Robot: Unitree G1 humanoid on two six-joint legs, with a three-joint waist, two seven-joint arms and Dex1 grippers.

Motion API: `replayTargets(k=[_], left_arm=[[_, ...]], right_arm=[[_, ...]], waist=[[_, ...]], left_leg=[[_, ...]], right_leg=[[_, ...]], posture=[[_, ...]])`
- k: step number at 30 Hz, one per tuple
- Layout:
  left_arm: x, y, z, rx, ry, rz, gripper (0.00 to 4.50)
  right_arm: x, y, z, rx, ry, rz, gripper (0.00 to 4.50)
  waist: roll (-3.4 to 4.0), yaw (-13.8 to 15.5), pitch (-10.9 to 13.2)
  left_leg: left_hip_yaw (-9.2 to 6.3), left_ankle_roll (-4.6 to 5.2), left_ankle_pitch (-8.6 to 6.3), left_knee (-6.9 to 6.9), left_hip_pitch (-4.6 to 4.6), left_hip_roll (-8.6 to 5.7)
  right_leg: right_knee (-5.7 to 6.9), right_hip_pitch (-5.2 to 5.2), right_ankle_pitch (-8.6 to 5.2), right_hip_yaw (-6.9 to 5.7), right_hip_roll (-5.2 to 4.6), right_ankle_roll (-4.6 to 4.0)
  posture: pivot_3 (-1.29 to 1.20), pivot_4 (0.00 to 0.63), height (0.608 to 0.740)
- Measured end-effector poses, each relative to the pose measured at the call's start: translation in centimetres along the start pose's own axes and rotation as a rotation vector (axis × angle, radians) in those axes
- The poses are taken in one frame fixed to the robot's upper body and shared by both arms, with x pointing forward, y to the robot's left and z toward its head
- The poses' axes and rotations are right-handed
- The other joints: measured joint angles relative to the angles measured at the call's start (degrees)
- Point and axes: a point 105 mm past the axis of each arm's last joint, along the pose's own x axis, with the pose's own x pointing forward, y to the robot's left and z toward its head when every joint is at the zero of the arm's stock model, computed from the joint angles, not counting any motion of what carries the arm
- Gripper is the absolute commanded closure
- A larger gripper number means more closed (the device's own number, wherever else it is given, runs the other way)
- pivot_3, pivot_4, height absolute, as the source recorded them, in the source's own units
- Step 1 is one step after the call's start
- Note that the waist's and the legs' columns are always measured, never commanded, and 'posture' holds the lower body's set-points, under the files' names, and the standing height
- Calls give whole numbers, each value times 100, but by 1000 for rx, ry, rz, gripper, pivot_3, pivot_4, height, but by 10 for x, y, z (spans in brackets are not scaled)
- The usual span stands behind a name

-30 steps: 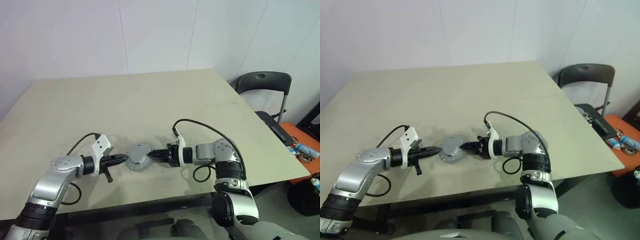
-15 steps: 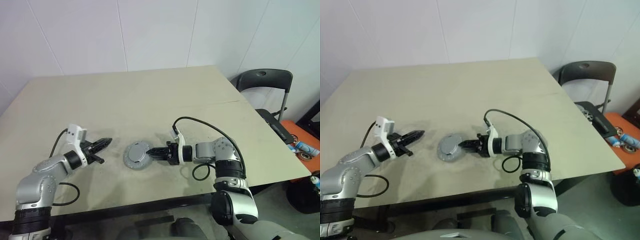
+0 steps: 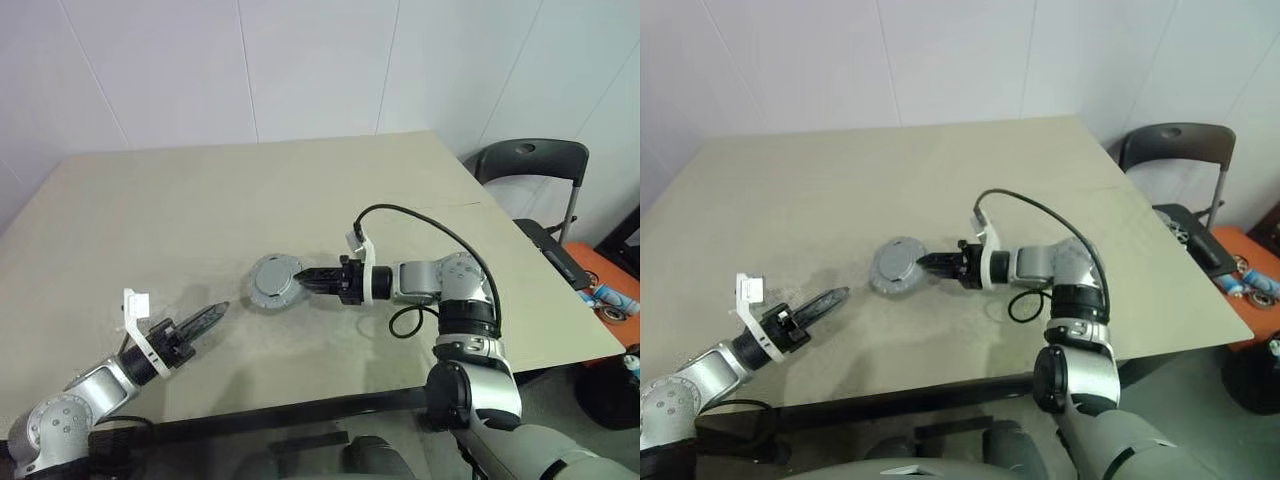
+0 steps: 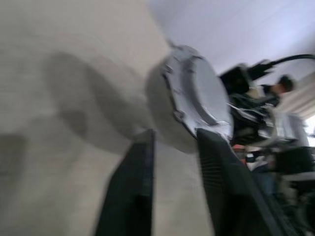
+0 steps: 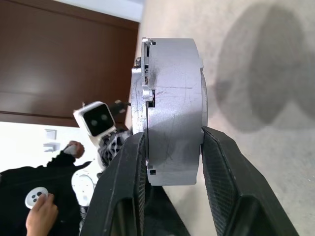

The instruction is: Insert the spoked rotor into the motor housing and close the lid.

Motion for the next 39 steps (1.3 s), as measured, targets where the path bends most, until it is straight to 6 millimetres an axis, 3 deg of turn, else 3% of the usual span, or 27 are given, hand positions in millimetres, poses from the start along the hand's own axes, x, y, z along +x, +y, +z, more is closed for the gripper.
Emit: replayTargets(k=[4,7,18,30,33,37,39], left_arm=[[2,-10,1,-40,-11,-68,666],[4,-15,2,-60,-20,-101,13],[15,-26,5,-93,-37,-183,0],[28,-33,11,-97,-63,-220,0],[30,-35,12,-102,-63,-221,626],[32,-34,14,-115,-70,-210,1860],[32,-35,15,-127,-76,-220,2070]], right_arm=[[-3,6,4,4,-10,36,3238],[-2,11,5,0,-8,59,3238],[4,28,-3,-20,37,142,3238],[10,31,-16,-1,79,176,3238],[10,33,-17,-11,80,179,3238],[10,37,-17,-14,79,198,3238],[10,38,-17,-13,79,202,3238]], waist=[[1,-15,0],[0,-9,0],[0,-7,0],[0,-9,0],[0,-5,0],[0,-5,0],[-1,-5,0]], left_leg=[[2,0,0,0,0,1],[2,0,0,0,-1,1],[3,0,0,2,-1,0],[3,1,0,3,0,1],[3,1,0,4,0,1],[3,1,0,4,1,1],[3,1,0,4,0,1]], right_leg=[[-2,0,0,2,8,0],[-3,0,0,2,11,0],[-3,3,0,2,19,0],[-4,4,0,4,23,0],[-3,4,0,4,23,1],[-3,6,0,4,23,1],[-4,6,0,4,23,1]], posture=[[0,0,740],[0,0,740],[0,0,740],[0,0,740],[0,0,740],[0,0,740],[0,0,740]])
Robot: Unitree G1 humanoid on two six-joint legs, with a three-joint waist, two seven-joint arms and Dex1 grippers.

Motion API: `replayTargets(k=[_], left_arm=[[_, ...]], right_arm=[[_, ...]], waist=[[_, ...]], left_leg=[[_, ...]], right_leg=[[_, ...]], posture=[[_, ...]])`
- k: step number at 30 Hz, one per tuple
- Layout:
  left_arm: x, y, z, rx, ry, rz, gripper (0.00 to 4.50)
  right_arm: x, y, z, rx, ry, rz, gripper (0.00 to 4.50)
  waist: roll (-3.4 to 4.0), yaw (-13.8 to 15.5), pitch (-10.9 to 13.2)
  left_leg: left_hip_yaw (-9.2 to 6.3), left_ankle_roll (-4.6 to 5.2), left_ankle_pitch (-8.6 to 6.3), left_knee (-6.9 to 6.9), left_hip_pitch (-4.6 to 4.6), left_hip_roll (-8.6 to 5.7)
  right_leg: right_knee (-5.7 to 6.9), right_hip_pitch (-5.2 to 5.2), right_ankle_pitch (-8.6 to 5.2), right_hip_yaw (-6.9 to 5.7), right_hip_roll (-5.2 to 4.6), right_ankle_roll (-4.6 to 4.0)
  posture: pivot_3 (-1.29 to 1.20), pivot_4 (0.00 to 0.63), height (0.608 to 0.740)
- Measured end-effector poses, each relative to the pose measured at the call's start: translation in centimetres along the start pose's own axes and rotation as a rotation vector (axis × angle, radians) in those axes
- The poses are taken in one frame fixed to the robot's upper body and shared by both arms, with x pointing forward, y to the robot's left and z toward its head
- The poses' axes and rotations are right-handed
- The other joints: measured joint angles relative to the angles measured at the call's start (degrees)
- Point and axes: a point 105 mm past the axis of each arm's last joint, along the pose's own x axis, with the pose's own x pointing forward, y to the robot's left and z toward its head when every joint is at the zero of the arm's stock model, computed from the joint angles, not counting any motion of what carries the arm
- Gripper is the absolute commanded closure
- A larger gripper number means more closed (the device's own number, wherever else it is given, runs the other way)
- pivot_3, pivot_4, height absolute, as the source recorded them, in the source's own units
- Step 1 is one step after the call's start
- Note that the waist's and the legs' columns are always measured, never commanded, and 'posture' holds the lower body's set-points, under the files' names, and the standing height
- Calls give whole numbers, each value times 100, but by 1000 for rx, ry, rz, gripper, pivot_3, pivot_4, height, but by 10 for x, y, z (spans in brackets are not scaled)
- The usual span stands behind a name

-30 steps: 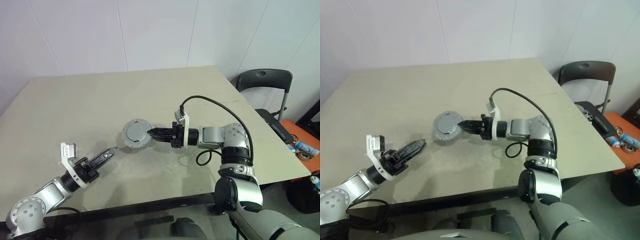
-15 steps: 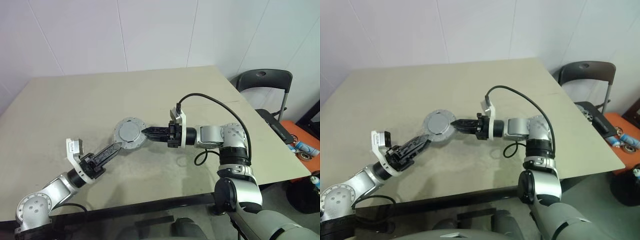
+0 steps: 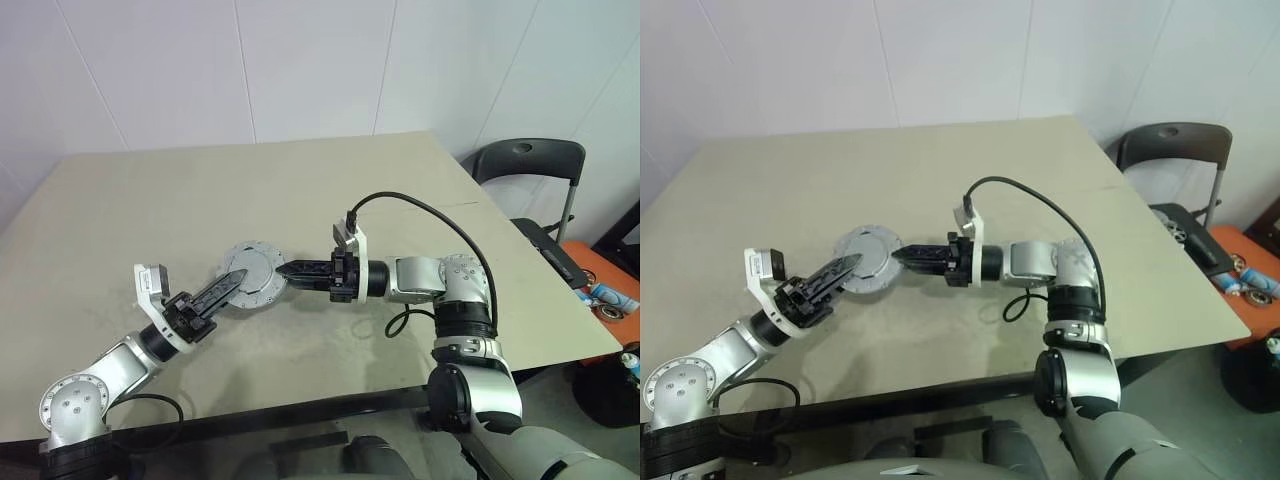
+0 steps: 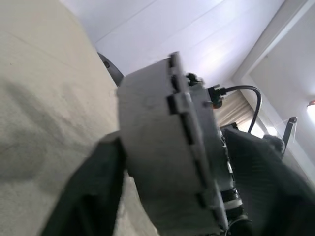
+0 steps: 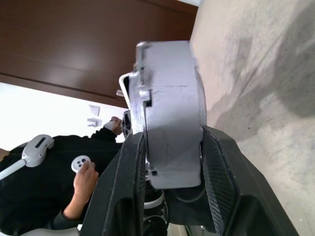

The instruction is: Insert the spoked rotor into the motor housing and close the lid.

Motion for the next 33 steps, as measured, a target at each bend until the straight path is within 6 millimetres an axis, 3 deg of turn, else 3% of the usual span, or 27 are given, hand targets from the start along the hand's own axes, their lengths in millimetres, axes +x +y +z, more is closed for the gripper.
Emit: replayTargets(k=[15,25,30,33], left_arm=[[2,-6,4,-17,-16,-5,2107],[0,-3,-2,-18,10,37,2195],[-12,5,-6,-42,-3,95,2197],[-19,7,9,-22,-99,121,2197]], right_arm=[[1,6,2,-20,-33,25,3238],[1,7,4,-41,-51,12,0],[-6,-2,10,-59,-78,-65,0],[-10,-3,12,-139,-65,-130,0]], waist=[[0,-2,0],[1,-5,0],[1,1,1],[1,8,1]], left_leg=[[0,0,0,0,2,0],[0,0,0,0,1,0],[0,0,0,1,1,1],[0,0,0,2,1,1]], right_leg=[[1,0,0,0,3,0],[-1,0,0,1,4,0],[-1,0,-1,1,4,0],[-1,1,-1,1,3,0]], posture=[[0,0,740],[0,0,740],[0,0,740],[0,0,740]])
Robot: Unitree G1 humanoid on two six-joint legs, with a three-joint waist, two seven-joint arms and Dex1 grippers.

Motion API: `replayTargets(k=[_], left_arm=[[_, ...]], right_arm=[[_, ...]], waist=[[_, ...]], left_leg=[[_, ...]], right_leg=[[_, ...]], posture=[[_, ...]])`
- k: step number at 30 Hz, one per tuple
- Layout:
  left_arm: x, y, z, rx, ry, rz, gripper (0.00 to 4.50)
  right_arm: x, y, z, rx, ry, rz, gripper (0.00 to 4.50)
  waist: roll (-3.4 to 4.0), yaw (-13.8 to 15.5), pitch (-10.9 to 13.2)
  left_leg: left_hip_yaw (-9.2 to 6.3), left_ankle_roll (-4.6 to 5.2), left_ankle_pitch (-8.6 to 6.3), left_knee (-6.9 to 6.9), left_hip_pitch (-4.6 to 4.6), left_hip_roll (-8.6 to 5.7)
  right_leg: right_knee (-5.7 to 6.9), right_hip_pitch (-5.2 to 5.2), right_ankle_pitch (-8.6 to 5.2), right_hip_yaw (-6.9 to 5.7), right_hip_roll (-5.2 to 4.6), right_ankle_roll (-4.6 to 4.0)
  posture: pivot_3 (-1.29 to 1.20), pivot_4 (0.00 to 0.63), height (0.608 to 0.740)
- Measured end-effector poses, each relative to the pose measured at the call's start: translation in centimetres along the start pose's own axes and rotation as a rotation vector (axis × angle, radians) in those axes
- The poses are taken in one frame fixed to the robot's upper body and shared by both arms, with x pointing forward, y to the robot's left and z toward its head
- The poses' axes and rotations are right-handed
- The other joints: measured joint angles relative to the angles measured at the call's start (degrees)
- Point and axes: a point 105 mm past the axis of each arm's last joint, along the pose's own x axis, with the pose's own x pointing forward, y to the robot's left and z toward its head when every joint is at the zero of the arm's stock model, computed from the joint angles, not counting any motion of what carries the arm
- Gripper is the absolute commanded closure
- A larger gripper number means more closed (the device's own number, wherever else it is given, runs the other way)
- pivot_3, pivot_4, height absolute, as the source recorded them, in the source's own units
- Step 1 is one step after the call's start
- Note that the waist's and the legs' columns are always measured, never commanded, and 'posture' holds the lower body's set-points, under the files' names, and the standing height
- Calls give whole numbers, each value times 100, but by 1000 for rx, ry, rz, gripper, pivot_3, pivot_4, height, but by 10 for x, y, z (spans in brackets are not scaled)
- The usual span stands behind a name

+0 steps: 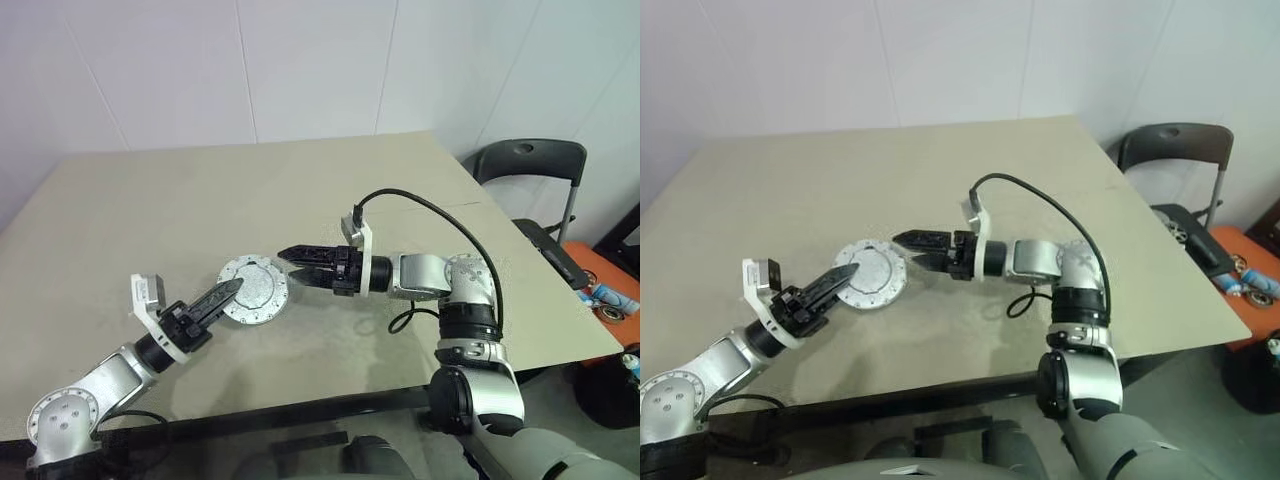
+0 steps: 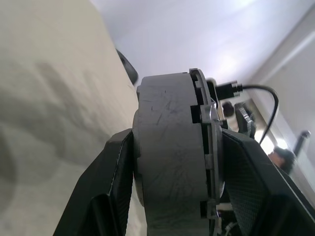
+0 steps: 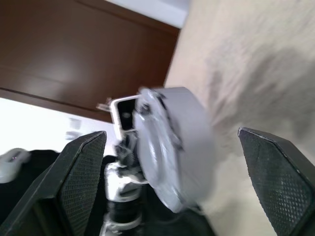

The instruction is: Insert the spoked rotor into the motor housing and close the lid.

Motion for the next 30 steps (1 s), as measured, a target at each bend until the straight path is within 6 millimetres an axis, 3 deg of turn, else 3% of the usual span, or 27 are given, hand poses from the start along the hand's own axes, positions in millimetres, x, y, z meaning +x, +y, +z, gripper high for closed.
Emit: replayTargets(k=[8,16,27,30], left_arm=[[-10,35,64,-10,-380,251,2208],[-19,74,86,-171,-569,514,2208],[-28,94,93,-291,-685,705,2208],[-34,98,96,-327,-725,752,1216]], right_arm=[[-12,-7,4,-441,65,-182,0],[-5,-17,-10,-879,142,-155,0],[-6,-15,-13,-956,167,-117,0],[-7,-14,-12,-959,166,-116,0]], waist=[[-14,26,-5],[-36,65,-5],[-46,316,-7],[-47,338,-7]], left_leg=[[-3,0,0,3,1,-1],[-3,-1,0,4,-2,-2],[-3,-4,1,8,0,-11],[-3,-4,1,8,0,-12]], right_leg=[[-3,5,0,-3,0,2],[-5,1,1,-2,-7,2],[-2,2,2,-4,-26,-1],[-2,2,3,-4,-27,-1]], posture=[[0,0,740],[0,0,740],[0,0,740],[0,0,740]])
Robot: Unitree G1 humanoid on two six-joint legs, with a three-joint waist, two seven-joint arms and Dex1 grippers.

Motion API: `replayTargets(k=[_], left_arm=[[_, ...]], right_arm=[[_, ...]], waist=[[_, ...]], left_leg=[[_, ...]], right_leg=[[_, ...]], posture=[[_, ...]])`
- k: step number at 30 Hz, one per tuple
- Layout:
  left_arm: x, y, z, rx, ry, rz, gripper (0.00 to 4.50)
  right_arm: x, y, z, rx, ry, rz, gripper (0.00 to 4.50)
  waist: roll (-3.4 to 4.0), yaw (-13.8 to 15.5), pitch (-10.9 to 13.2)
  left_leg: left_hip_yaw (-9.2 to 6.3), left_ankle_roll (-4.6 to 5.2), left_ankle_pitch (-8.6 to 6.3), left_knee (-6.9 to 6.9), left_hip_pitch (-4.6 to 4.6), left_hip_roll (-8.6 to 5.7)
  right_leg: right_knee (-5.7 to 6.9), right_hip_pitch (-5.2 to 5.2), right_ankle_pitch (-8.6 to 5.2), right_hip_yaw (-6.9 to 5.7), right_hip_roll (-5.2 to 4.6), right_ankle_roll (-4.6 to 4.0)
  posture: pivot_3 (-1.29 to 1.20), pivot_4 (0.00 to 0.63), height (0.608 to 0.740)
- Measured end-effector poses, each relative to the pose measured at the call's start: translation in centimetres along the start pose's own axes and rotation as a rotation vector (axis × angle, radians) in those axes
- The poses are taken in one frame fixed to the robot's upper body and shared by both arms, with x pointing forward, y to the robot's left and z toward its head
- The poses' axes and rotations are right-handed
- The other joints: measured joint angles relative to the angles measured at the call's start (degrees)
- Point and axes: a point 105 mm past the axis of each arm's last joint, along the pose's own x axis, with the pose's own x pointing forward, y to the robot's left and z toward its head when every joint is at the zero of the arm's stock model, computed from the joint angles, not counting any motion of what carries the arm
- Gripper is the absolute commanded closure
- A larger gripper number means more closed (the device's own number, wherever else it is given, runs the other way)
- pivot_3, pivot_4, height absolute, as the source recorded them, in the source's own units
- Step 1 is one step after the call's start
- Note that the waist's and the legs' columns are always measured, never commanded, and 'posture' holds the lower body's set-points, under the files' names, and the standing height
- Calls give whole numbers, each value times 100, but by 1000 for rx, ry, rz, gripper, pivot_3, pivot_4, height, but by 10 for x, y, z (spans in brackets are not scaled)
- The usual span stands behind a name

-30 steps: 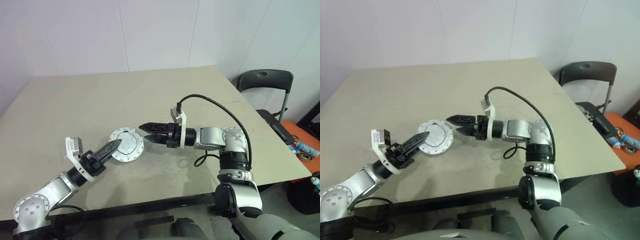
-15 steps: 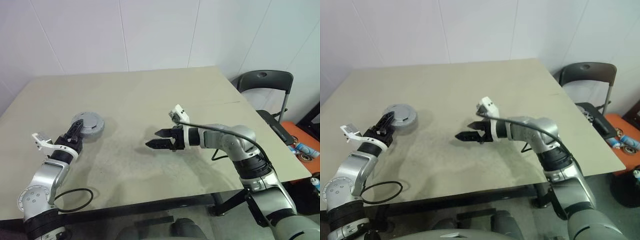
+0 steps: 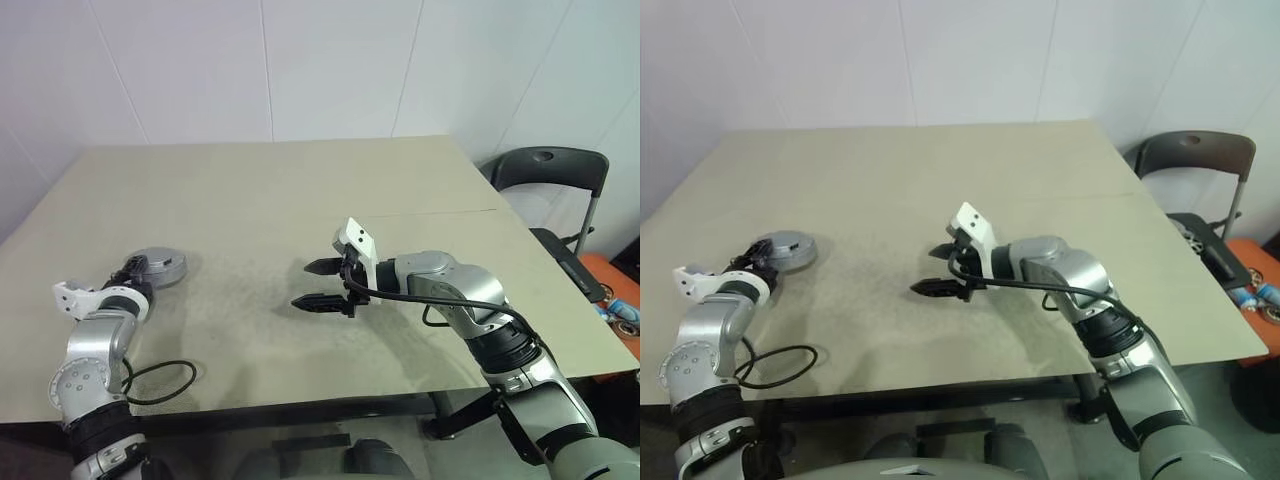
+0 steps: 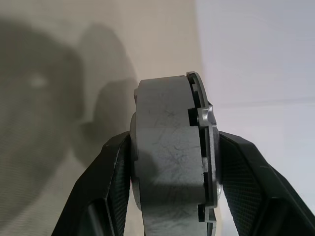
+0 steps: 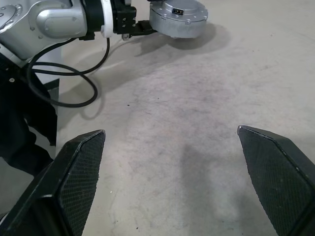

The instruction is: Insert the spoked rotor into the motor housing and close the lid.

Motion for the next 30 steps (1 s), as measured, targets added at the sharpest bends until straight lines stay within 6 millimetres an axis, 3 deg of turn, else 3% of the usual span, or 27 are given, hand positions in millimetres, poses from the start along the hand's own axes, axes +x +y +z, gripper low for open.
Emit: replayTargets(k=[4,11,18,21,25,30], left_arm=[[-2,6,-1,-17,-12,69,48],[-24,15,-22,40,1,223,48],[-46,16,-60,334,186,242,48],[-48,12,-82,492,267,195,48],[-46,-3,-113,703,371,-3,48],[-43,-39,-113,1017,365,-301,48]], right_arm=[[-2,0,2,6,-10,4,0],[-7,-2,7,27,-36,6,0],[-8,-2,7,15,-33,12,0],[-8,-2,7,8,-34,13,0],[-8,-1,7,1,-43,21,0],[-22,-11,-3,-3,-68,-33,0]], waist=[[-1,3,-1],[-7,4,-9],[3,19,-16],[3,49,-16],[0,40,-16],[6,-29,-12]], left_leg=[[0,0,0,1,8,-5],[0,1,-1,1,14,-13],[-6,2,1,4,26,-39],[-9,11,7,7,26,-61],[-9,14,13,8,24,-82],[-9,12,14,0,24,-81]], right_leg=[[0,9,0,0,-4,0],[2,13,0,1,-15,0],[8,31,0,-6,-32,-1],[6,38,-1,-13,-33,-2],[3,38,-2,-15,-33,-3],[1,35,-2,-16,-23,-2]], posture=[[0,0,740],[0,0,740],[0,0,740],[0,0,740],[0,0,740],[0,0,740]])
